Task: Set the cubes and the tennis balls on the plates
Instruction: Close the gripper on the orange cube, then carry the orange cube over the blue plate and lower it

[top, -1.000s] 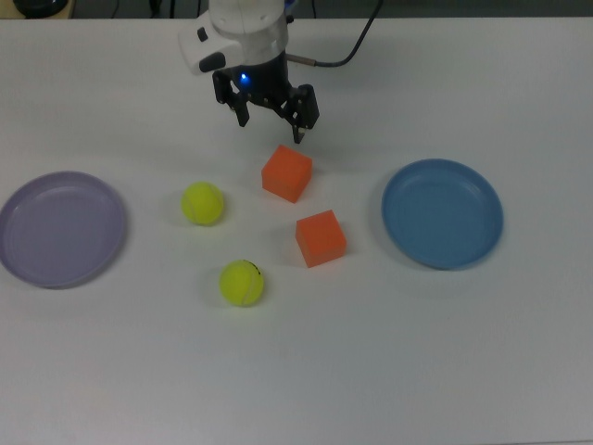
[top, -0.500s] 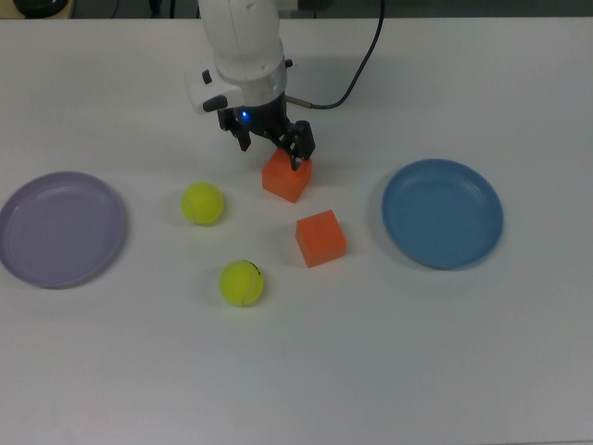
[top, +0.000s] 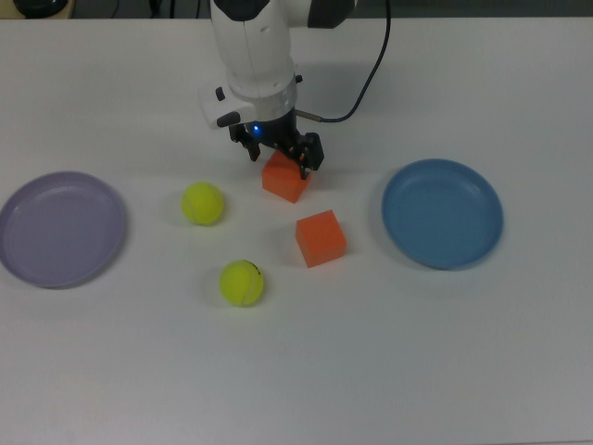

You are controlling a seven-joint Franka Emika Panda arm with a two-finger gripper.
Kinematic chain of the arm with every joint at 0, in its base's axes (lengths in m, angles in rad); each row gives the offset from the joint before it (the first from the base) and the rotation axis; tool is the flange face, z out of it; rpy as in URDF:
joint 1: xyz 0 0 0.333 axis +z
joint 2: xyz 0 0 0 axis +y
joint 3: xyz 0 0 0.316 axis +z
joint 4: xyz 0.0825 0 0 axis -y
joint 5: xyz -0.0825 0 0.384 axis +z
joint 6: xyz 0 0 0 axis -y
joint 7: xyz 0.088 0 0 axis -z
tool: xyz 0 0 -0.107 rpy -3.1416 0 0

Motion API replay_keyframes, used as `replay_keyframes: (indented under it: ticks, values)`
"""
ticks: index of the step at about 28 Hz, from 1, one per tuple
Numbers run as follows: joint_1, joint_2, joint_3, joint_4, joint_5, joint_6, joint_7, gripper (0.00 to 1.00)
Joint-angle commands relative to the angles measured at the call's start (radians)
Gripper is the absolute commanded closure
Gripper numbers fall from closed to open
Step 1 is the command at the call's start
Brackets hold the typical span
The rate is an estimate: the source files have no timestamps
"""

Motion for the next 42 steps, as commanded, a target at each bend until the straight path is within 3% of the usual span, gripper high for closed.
replay_keyframes:
  ticks: [1,12,15,16,19,20,21,28,30,31,35,37,42]
  values:
    - [0.002,0.008,0.011,-0.018,-0.015,0.045,0.028,0.0]
    - [0.013,0.051,0.014,-0.017,-0.042,0.08,0.03,0.0]
    - [0.015,0.06,0.014,-0.015,-0.042,0.08,0.031,0.1]
    - [0.015,0.06,0.014,-0.012,-0.042,0.08,0.031,0.3]
    - [0.013,0.058,0.014,-0.008,-0.042,0.08,0.031,0.72]
    - [0.013,0.055,0.014,-0.005,-0.042,0.08,0.034,0.92]
    - [0.01,0.054,0.014,-0.003,-0.042,0.08,0.035,1.0]
    - [0.016,-0.018,0.019,0.025,-0.042,0.068,0.013,1.0]
    - [0.016,-0.029,0.046,0.041,-0.043,0.059,-0.004,1.0]
    - [0.015,-0.029,0.082,0.069,-0.045,0.033,-0.01,1.0]
    - [0.018,-0.019,0.117,0.124,-0.06,0.011,-0.007,1.0]
    - [0.025,-0.008,0.161,0.149,-0.08,0.011,0.01,1.0]
    - [0.058,0.049,0.179,0.218,-0.123,0.011,0.045,1.0]
